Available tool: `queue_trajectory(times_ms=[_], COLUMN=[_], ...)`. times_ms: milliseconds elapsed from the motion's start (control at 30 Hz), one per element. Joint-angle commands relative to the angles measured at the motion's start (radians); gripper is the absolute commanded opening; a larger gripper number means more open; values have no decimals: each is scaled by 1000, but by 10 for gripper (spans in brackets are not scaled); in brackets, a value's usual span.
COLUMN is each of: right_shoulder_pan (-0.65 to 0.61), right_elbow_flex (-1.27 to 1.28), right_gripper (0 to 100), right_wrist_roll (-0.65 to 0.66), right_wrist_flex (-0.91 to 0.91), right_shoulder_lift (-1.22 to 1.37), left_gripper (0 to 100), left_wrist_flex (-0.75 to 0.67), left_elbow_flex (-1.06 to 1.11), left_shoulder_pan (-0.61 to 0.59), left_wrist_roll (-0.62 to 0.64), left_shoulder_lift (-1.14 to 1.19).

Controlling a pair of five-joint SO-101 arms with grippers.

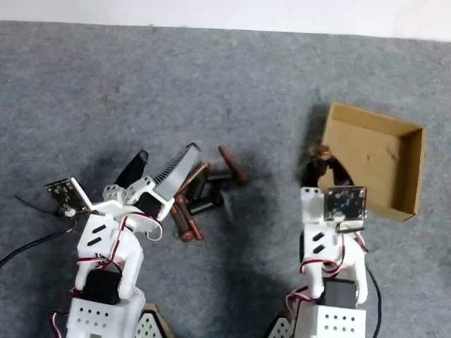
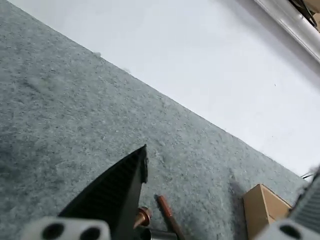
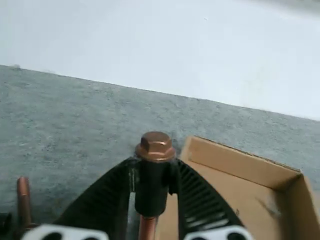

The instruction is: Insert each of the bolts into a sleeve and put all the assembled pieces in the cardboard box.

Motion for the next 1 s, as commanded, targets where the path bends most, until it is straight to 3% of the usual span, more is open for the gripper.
queue_trajectory(times_ms=[0,167,400,867,967], right_shoulder_pan=[71,171,226,243,240], right_elbow_flex=[-170,-515,-857,-773,-773], right_gripper=[5,5,6,13,80], right_wrist_roll=[-11,-40,-493,-489,-488], right_wrist_flex=[-153,-222,-219,-122,-122], right_shoulder_lift=[269,843,1379,1529,1529], left_gripper=[453,453,453,453,453], left_wrist_flex=[8,8,28,87,87], left_elbow_flex=[19,19,19,19,19], left_shoulder_pan=[-4,-2,-2,-2,-4], left_wrist_roll=[-9,-9,-9,-9,-9], left_shoulder_lift=[-15,-12,-12,-8,-8])
